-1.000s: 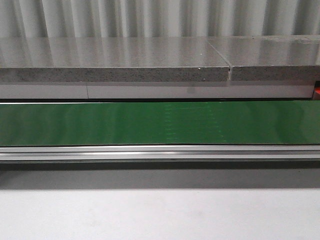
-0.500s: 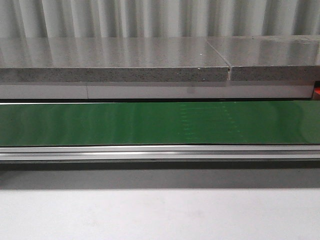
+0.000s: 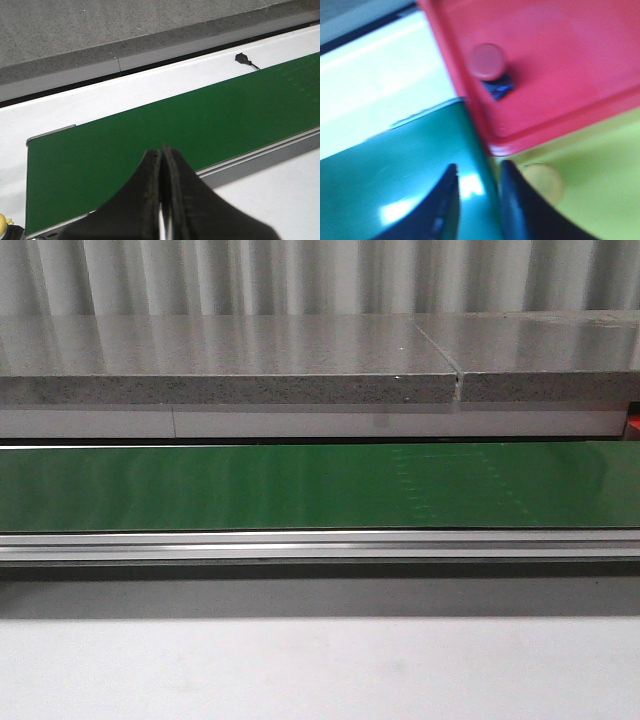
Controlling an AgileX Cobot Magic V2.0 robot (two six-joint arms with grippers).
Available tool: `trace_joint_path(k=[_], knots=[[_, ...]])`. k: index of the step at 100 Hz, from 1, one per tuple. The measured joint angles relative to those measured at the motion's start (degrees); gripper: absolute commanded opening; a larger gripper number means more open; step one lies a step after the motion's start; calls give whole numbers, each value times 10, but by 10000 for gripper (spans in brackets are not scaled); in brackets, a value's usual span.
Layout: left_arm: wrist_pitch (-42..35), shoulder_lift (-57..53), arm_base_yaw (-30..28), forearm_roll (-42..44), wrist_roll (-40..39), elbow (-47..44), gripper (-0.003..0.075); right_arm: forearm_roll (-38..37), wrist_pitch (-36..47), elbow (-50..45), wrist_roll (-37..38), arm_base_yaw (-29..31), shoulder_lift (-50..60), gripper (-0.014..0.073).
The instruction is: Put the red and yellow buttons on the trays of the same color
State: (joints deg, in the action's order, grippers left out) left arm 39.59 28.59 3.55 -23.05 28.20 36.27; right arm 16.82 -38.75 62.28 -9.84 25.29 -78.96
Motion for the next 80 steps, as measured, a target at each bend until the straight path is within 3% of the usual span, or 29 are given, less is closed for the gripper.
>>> trace_joint_path(k=[4,32,53,80], knots=[[0,0,0,0,0,0,-20,-9,-3,0,-1,-17,15,-73],[0,0,0,0,0,0,-20,-70,-26,-4,-2,-143,109,-65],[0,0,0,0,0,0,-20,-101,7,-69,-2,-230,189,-65],[0,0,0,0,0,0,-20,-126,49,-169,-4,-282,309,-65]])
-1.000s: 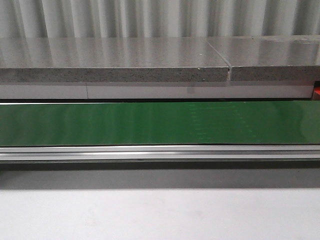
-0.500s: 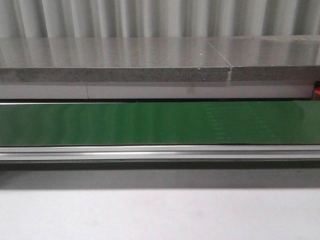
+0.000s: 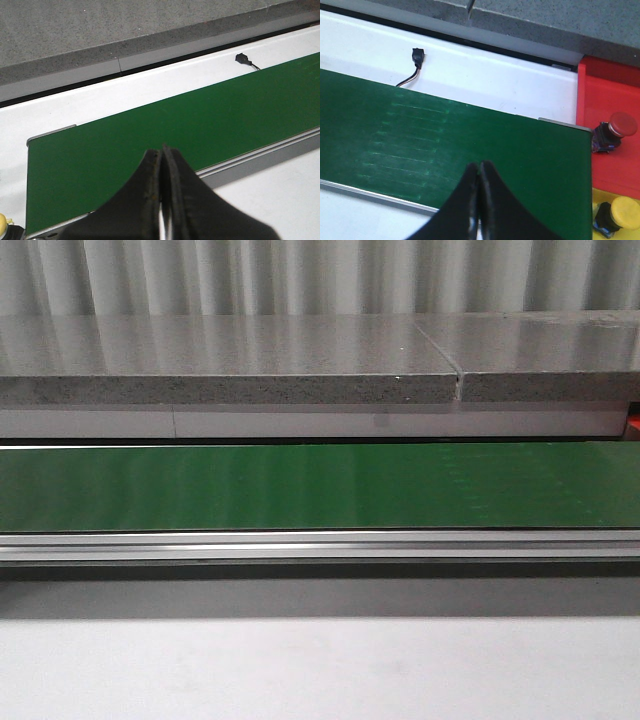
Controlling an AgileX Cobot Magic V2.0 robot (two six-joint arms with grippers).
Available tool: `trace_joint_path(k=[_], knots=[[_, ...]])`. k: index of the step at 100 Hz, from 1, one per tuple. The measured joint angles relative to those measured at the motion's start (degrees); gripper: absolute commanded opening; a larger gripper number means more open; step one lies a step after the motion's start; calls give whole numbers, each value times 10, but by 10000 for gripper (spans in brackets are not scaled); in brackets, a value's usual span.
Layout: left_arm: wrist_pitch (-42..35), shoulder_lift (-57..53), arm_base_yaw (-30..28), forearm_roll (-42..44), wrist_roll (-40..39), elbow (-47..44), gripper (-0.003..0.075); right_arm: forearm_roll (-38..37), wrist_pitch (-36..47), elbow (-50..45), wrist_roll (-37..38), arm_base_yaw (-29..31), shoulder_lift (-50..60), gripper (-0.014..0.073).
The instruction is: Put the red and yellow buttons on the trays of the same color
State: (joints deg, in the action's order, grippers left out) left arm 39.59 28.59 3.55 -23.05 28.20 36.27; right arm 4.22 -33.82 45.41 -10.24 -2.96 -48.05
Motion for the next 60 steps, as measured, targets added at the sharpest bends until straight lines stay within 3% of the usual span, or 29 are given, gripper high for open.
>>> trace_joint_path(k=[60], knots=[[0,0,0,0,0,0,-20,29,-3,-166,0,0,309,-65]])
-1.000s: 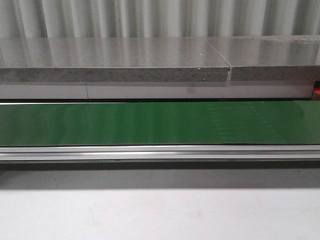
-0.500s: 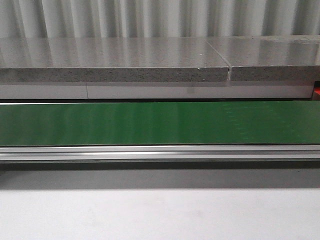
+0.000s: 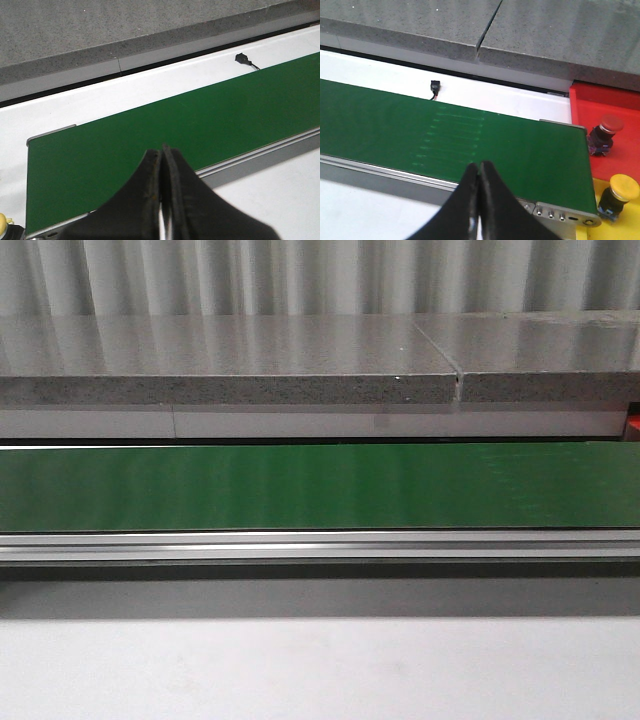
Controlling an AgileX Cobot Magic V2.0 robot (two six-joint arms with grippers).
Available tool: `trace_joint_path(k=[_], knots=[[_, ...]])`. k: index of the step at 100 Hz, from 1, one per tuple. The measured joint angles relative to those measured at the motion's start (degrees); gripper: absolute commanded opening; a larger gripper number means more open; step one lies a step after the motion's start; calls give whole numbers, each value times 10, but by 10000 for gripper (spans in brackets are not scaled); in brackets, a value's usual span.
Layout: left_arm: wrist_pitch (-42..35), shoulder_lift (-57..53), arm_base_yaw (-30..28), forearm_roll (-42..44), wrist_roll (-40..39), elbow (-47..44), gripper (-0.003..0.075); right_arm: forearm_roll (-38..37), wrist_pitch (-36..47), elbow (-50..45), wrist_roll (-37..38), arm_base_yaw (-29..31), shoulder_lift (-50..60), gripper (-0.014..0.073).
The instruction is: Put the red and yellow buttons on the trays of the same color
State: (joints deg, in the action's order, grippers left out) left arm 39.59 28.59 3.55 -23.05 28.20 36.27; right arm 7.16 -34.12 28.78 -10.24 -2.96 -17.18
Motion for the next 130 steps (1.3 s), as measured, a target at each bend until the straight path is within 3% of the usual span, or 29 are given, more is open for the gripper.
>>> trace_joint_path(k=[38,82,92,109,114,121,130], knots=[[-41,45,-22,0,-1,14,-20,2,-8,-5,0,0,20,-65],[-31,250,-179,12,-70,147,0,2,-9,-5,0,0,20,-65],[-11,297,-200,28,-73,175,111,3,-9,-5,0,0,20,-65],[4,364,-230,39,-85,207,505,3,-9,-5,0,0,20,-65],[10,383,-241,43,-105,217,589,3,-9,-5,0,0,20,-65],[28,412,-258,55,-131,236,635,3,-9,-5,0,0,20,-65],[65,455,-278,76,-162,272,622,3,-9,-5,0,0,20,-65]])
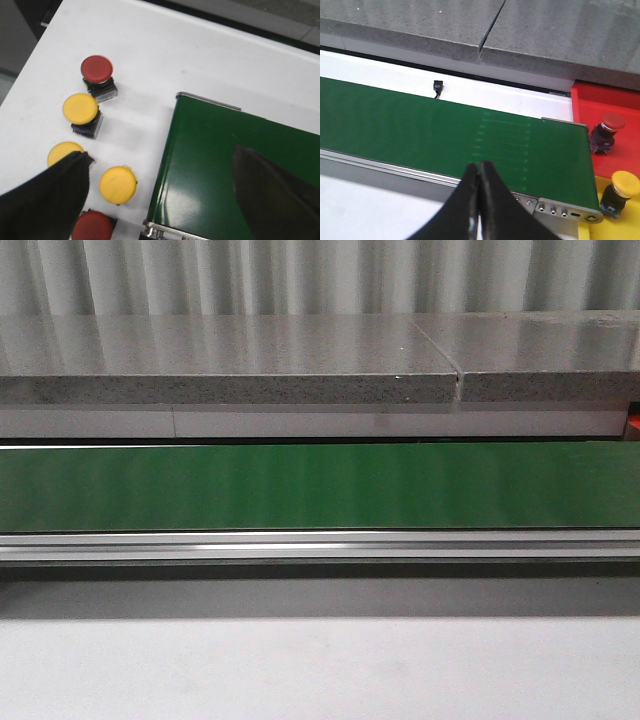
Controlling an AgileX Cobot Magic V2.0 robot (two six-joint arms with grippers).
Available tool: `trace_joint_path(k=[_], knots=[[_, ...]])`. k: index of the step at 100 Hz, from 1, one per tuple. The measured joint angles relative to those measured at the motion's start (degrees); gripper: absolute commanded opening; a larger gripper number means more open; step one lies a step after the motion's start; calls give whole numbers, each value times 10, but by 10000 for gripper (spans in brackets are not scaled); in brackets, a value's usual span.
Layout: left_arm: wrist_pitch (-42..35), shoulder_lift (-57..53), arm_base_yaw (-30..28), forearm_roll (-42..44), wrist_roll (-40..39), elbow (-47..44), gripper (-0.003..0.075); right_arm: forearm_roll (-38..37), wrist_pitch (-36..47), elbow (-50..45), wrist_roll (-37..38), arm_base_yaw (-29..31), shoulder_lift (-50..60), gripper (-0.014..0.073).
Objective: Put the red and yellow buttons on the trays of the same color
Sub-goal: 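Move the left gripper over the remaining buttons on the table, then close the left gripper around a yellow push button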
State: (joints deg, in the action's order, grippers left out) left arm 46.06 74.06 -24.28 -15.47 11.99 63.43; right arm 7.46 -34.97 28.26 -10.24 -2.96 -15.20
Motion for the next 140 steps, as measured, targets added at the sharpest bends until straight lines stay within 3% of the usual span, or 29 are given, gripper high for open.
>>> trace_joint_path(k=[29,52,79,102,111,128,140], knots=[[151,169,-17,125,-108,146,619,0,0,0,-1,0,0,-65],[214,301,-17,145,-120,256,619,0,0,0,-1,0,0,-65],[231,416,-17,145,-123,342,619,0,0,0,-1,0,0,-65],[226,458,-17,142,-120,363,610,0,0,0,-1,0,0,-65],[220,468,-17,137,-120,363,547,0,0,0,-1,0,0,-65],[213,476,-17,134,-113,363,335,0,0,0,-1,0,0,-65],[212,476,-17,134,-108,363,230,0,0,0,-1,0,0,-65]])
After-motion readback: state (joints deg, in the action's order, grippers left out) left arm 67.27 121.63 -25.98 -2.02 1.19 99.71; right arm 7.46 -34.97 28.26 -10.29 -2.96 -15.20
